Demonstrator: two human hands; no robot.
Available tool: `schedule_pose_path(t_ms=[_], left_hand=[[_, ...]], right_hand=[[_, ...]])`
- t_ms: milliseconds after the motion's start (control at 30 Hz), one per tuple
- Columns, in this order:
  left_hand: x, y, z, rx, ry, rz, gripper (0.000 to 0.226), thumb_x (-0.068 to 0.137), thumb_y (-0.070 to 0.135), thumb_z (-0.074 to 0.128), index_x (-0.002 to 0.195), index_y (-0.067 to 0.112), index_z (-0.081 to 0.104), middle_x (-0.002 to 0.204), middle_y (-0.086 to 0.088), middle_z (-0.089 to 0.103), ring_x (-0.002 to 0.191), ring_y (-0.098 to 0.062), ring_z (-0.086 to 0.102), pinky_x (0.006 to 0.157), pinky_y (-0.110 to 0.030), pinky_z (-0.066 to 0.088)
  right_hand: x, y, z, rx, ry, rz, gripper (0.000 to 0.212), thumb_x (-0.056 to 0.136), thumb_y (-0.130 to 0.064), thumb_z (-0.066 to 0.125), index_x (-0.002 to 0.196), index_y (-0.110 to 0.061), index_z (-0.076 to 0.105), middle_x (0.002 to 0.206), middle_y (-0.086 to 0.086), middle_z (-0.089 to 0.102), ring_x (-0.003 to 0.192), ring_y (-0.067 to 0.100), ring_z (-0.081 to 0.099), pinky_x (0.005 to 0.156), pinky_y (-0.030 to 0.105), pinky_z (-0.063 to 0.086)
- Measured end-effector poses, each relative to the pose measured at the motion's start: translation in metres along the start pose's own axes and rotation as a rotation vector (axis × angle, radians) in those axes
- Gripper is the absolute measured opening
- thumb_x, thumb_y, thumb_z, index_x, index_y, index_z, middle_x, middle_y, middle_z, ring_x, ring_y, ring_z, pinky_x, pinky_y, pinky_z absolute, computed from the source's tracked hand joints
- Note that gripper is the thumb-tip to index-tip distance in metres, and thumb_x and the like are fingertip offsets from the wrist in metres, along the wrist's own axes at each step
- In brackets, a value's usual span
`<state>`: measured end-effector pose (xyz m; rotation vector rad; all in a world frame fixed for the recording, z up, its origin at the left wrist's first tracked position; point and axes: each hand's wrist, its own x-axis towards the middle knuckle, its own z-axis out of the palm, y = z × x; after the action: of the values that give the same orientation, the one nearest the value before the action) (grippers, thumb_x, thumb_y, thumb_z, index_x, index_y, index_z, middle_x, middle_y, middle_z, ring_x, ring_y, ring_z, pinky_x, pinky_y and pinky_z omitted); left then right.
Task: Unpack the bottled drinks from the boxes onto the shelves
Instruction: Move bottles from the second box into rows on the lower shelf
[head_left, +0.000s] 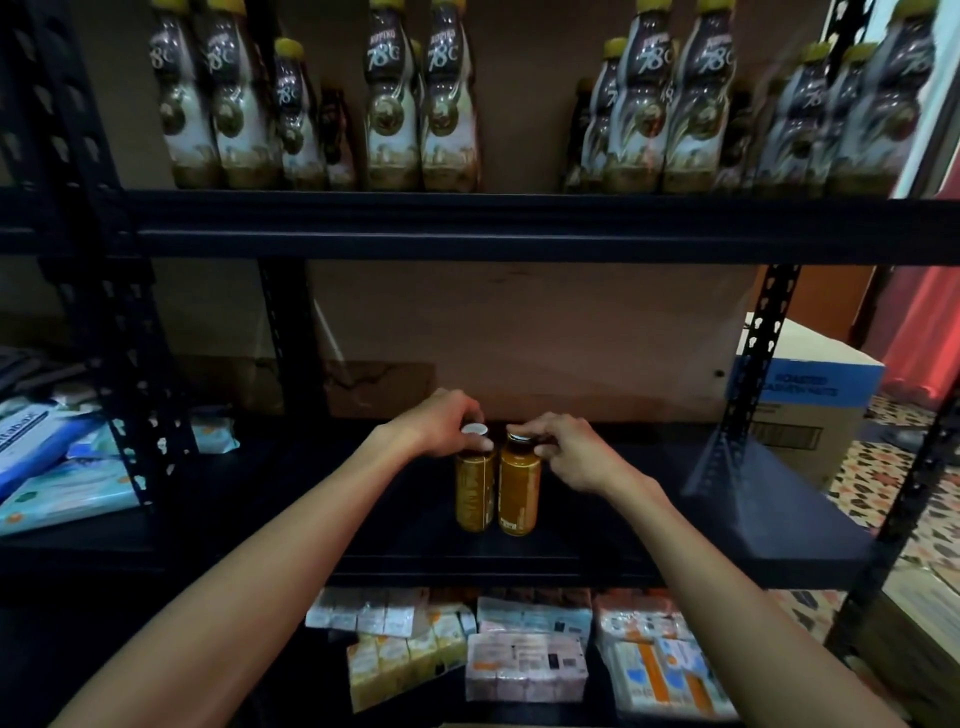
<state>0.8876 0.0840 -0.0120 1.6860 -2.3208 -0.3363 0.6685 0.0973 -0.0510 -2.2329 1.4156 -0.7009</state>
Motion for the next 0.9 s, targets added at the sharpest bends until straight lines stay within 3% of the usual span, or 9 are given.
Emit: schedule_pose_path(t_ms=[100, 200, 267, 367, 500, 567, 667, 733, 900], left_hand=[[-0.0023, 0.0000, -0.0038, 0.002, -0.060, 0.047, 0.058, 0.089, 0.028, 0.074, 0.142, 0.026, 0.052, 0.146, -0.001, 0.052, 0.131, -0.021, 0.051, 0.106, -0.033, 0.042], [-0.0016, -0.0016, -0.0064, 0.051, -0.096, 0.069, 0.049, 0.091, 0.011, 0.069, 0.135, 0.030, 0.059, 0.148, -0.002, 0.050, 0.137, -0.020, 0.046, 0.111, -0.034, 0.038], [-0.0012, 0.0003, -0.0069, 0.052, -0.051, 0.029, 0.046, 0.090, 0.025, 0.072, 0.135, 0.025, 0.060, 0.143, -0.004, 0.055, 0.130, -0.021, 0.052, 0.106, -0.034, 0.043], [-0.0011, 0.0010, -0.0076, 0.038, -0.011, -0.021, 0.065, 0.086, 0.043, 0.075, 0.143, 0.022, 0.051, 0.144, -0.007, 0.053, 0.127, -0.024, 0.054, 0.103, -0.035, 0.047], [-0.0011, 0.0017, -0.0089, 0.062, -0.096, 0.024, 0.053, 0.089, 0.020, 0.073, 0.138, 0.027, 0.055, 0.144, -0.001, 0.053, 0.129, -0.021, 0.053, 0.107, -0.034, 0.044], [-0.0005, 0.0025, -0.0088, 0.054, -0.063, -0.019, 0.046, 0.087, 0.028, 0.075, 0.131, 0.025, 0.060, 0.136, -0.003, 0.058, 0.122, -0.020, 0.057, 0.101, -0.037, 0.049], [0.0001, 0.0034, -0.0071, 0.029, -0.046, -0.067, 0.059, 0.083, 0.040, 0.078, 0.135, 0.024, 0.056, 0.139, -0.005, 0.055, 0.123, -0.023, 0.056, 0.100, -0.040, 0.051], [0.0002, 0.0036, -0.0059, 0.033, -0.076, -0.061, 0.065, 0.081, 0.038, 0.080, 0.139, 0.025, 0.053, 0.143, -0.005, 0.052, 0.127, -0.024, 0.054, 0.104, -0.042, 0.049], [0.0011, 0.0029, -0.0035, 0.029, -0.066, -0.045, 0.053, 0.083, 0.028, 0.080, 0.132, 0.024, 0.059, 0.138, -0.005, 0.054, 0.125, -0.024, 0.053, 0.100, -0.035, 0.048]], right_hand=[[-0.0002, 0.0013, 0.0036, 0.024, 0.012, -0.003, 0.051, 0.098, 0.007, 0.051, 0.136, -0.024, 0.062, 0.135, -0.003, 0.056, 0.127, 0.012, 0.049, 0.104, 0.018, 0.034], [0.0005, 0.0008, 0.0056, 0.038, 0.018, -0.002, 0.051, 0.098, 0.008, 0.051, 0.136, -0.024, 0.063, 0.134, -0.003, 0.055, 0.128, 0.013, 0.049, 0.106, 0.019, 0.034], [-0.0002, 0.0000, 0.0044, 0.039, 0.012, -0.002, 0.051, 0.098, 0.007, 0.051, 0.137, -0.024, 0.062, 0.134, -0.004, 0.054, 0.125, 0.010, 0.048, 0.103, 0.018, 0.033], [-0.0001, -0.0001, 0.0044, 0.035, 0.005, 0.007, 0.051, 0.099, 0.008, 0.050, 0.137, -0.024, 0.062, 0.135, -0.004, 0.053, 0.123, 0.006, 0.044, 0.102, 0.017, 0.032], [0.0015, 0.0004, 0.0070, 0.023, 0.003, 0.016, 0.053, 0.097, 0.011, 0.049, 0.137, -0.021, 0.062, 0.136, -0.003, 0.053, 0.130, 0.013, 0.047, 0.102, 0.013, 0.031], [0.0009, -0.0012, 0.0062, 0.029, 0.004, 0.020, 0.052, 0.097, 0.011, 0.050, 0.137, -0.021, 0.062, 0.135, -0.003, 0.054, 0.128, 0.012, 0.048, 0.101, 0.013, 0.032], [0.0012, -0.0009, 0.0066, 0.026, 0.003, 0.022, 0.052, 0.097, 0.011, 0.049, 0.136, -0.021, 0.063, 0.133, -0.003, 0.054, 0.129, 0.014, 0.049, 0.102, 0.014, 0.032], [0.0017, -0.0013, 0.0066, 0.035, 0.000, 0.030, 0.052, 0.097, 0.010, 0.049, 0.136, -0.022, 0.063, 0.134, -0.004, 0.053, 0.131, 0.014, 0.048, 0.103, 0.017, 0.033], [0.0035, -0.0072, 0.0034, -0.033, -0.011, 0.021, 0.051, 0.098, 0.006, 0.052, 0.139, -0.023, 0.060, 0.142, -0.004, 0.051, 0.134, 0.016, 0.045, 0.104, 0.020, 0.034]])
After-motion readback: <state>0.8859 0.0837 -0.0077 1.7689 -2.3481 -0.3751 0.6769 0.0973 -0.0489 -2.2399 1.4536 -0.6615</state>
